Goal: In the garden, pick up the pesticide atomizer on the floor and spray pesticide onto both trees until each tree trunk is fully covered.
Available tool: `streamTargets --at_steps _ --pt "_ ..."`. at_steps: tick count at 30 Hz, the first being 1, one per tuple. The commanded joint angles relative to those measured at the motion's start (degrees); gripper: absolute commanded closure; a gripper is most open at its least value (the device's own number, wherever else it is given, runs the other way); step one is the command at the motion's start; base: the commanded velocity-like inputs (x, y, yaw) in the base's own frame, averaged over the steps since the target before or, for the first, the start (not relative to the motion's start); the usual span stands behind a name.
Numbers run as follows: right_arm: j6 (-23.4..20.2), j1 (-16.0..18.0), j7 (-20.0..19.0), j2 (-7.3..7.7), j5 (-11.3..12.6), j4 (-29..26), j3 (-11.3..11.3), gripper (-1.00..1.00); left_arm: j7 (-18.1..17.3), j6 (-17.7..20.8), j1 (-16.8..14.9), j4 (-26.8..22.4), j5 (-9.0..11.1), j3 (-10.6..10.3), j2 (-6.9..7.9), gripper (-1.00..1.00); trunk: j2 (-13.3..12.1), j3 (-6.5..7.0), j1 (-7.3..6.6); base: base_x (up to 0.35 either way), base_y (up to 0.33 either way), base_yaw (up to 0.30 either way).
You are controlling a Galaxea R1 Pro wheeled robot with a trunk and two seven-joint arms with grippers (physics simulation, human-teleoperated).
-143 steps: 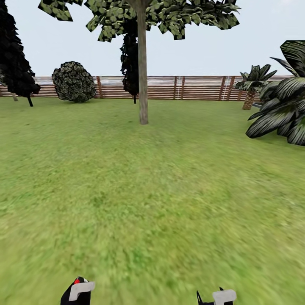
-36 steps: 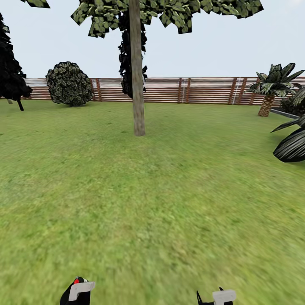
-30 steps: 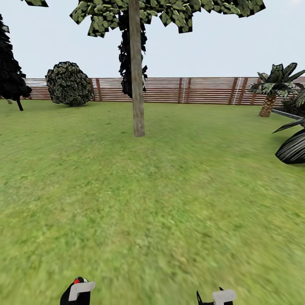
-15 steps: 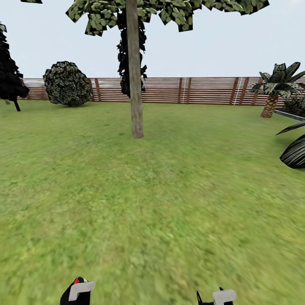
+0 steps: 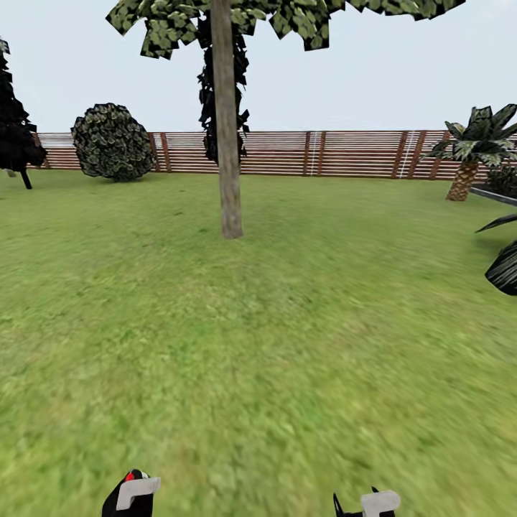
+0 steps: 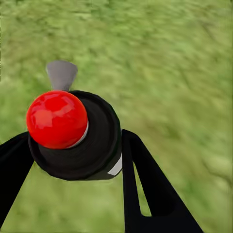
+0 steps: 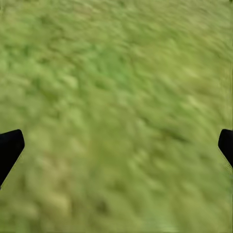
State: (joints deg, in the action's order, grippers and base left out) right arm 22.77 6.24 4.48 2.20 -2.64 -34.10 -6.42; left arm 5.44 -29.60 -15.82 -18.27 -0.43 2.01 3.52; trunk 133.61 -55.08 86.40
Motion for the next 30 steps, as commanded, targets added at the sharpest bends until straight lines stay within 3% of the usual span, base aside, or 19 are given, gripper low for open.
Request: streamTargets --at_steps 1,10,30 --pt "0.0 0.0 0.0 0.0 0.0 0.0 0.0 -1.0 0.0 0.0 0.0 0.0 0.0 0.0 0.0 1.0 0.0 0.0 0.0 0.339 -0.072 0.179" --pt "0.0 0.0 0.0 0.0 0.0 0.0 0.1 -1.0 0.0 0.0 0.0 0.0 0.1 0.0 0.0 1.0 0.0 0.0 0.0 0.339 -0.072 0.222" --pt "0.0 0.0 0.0 0.0 0.0 0.0 0.1 -1.0 0.0 0.0 0.0 0.0 0.0 0.0 0.0 1.0 0.0 0.0 0.0 0.339 -0.072 0.009"
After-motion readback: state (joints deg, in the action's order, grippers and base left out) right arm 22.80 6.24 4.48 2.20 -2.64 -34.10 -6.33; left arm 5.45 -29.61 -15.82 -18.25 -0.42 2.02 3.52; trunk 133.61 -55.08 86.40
